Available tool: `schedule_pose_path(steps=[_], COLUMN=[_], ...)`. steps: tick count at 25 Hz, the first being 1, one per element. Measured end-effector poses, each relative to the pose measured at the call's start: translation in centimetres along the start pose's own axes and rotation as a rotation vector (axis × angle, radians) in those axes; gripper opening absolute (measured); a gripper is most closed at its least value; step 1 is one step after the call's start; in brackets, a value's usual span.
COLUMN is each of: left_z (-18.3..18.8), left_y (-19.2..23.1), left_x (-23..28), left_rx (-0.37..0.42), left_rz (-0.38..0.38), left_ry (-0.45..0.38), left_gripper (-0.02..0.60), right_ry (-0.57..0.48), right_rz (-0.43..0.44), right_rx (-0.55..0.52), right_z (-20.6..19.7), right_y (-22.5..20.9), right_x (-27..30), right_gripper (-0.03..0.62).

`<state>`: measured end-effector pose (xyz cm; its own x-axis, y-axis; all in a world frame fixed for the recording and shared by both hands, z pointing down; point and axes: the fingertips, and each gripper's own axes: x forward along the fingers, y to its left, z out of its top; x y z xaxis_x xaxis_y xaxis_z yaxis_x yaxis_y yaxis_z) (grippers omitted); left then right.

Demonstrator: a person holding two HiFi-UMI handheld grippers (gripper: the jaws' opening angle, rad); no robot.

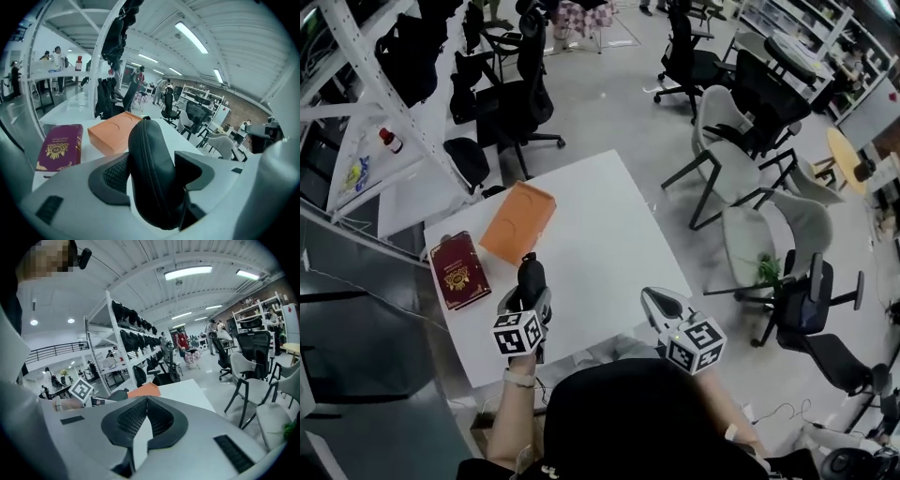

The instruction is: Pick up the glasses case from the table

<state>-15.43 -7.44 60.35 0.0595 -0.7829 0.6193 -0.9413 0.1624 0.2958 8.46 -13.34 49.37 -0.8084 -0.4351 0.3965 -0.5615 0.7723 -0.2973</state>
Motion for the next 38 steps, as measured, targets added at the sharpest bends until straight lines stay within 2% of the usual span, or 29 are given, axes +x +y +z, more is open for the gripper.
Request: schedule_pose_path(steps=[4,10,18,25,32,38], left_z=[1.3,2.1,1.9,1.0,-0.1,-0.5], left_y=[-0.7,-1.1,0.0,0.5,0.3,0.3], left_x=[-3.2,-7.6,-12.1,-15.2,-16.5,-16.9], left_rx=[0.057,0.097,0.066,0.044,0.012,-0.015], left_rz=[0.029,0.083,0.179,0.255,0.288,0.296], left_ry=[-0.054,-0.107,-0.157,-0.185,-0.192,-0.209], left_gripper=[0.307,0.307,0.307,0.307,0.307,0.307], right_ry=[0.007,0.032,0.060,0.083,0.110,0.122], right_rz=[0.085,0.218,0.379,0.486,0.554,0.573], right_rx=[-0.030,-0.081,-0.140,-0.180,-0.219,-0.243], right_z=[0.7,1.6,2.4,2.6,2.2,1.8], right_y=[1.8,5.4,9.7,12.7,14.5,14.8], right_x=[1.8,4.7,7.3,8.5,8.8,8.7], right_gripper=[0.028,0.028,0.028,0.028,0.028,0.028])
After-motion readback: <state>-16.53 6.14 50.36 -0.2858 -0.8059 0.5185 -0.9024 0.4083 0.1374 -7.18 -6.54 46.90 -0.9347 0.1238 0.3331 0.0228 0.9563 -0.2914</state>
